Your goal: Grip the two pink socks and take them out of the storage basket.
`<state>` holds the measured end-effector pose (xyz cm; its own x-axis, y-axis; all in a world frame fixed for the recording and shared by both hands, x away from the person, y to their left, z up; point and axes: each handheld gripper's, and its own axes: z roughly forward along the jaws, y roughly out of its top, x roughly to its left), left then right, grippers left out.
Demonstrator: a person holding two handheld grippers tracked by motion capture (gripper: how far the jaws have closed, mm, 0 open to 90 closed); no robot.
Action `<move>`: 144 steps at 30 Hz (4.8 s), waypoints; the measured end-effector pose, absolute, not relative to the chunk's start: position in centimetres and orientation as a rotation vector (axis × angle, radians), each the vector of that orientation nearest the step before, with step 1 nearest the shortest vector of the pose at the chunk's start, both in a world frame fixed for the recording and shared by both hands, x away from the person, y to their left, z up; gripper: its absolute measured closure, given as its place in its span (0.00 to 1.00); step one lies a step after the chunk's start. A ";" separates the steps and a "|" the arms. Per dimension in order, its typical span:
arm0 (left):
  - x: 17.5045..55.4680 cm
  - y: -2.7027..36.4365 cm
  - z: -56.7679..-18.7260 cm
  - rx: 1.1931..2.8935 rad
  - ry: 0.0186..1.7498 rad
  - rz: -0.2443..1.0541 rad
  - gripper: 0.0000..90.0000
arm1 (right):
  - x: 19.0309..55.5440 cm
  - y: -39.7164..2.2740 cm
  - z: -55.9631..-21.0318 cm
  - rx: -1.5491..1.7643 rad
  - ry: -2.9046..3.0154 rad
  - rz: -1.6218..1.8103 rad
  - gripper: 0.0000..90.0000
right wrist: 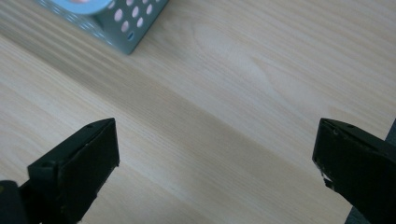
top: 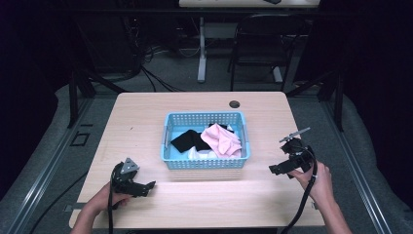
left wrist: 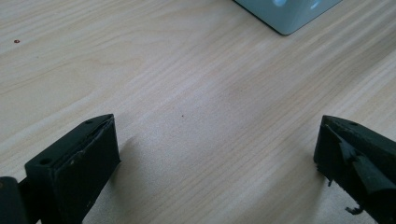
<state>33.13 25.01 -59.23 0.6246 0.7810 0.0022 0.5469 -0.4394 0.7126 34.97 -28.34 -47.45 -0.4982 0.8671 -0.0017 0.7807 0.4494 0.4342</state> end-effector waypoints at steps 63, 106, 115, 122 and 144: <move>33.1 25.0 -59.2 2.156 1.036 0.437 0.00 | 44.5 -15.7 -42.4 1.211 2.672 0.580 0.00; 33.1 25.0 -59.2 2.158 1.034 0.437 0.00 | 50.9 -10.1 -50.3 1.316 2.685 0.322 0.67; 33.1 25.0 -59.2 2.156 1.036 0.437 0.00 | 50.5 -11.1 -49.1 1.326 2.685 0.369 0.92; 33.1 25.0 -59.2 2.156 1.036 0.437 0.00 | 50.1 -11.8 -47.4 1.323 2.702 0.422 0.92; 33.1 25.0 -59.2 2.157 1.034 0.438 0.00 | 49.0 -11.2 -42.6 1.250 2.736 0.442 0.91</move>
